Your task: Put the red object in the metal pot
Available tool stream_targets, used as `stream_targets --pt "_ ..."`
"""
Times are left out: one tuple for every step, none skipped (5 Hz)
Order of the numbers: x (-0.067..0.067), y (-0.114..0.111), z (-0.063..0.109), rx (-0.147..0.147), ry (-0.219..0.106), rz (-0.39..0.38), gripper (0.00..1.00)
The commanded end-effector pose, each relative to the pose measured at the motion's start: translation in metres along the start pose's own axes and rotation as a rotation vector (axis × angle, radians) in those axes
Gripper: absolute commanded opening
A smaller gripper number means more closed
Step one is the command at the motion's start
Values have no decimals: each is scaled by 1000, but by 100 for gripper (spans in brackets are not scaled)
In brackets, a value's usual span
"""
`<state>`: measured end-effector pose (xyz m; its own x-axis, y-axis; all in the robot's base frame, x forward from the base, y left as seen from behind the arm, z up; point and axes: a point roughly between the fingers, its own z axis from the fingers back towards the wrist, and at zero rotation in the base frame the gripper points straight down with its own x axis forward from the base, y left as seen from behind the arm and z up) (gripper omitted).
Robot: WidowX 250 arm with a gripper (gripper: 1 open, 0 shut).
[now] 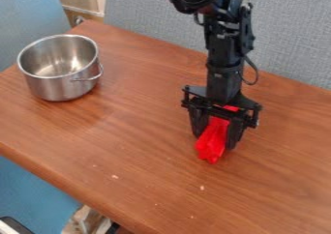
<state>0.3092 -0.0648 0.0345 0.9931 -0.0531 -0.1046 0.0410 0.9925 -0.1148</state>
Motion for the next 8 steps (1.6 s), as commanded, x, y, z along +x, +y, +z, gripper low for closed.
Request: stream_targets --pt "5 3 15 -3 -49 4 0" --pt "5 4 20 -7 -59 6 0" --pt "5 5 25 -11 -68 9 0" --pt "5 7 31 -15 -79 12 0" --pt "5 9 35 -18 -81 22 0" --pt "5 11 38 -20 -82 31 0" --pt "6 13 40 -22 -83 40 0" --pt "6 15 43 -25 -85 49 0"
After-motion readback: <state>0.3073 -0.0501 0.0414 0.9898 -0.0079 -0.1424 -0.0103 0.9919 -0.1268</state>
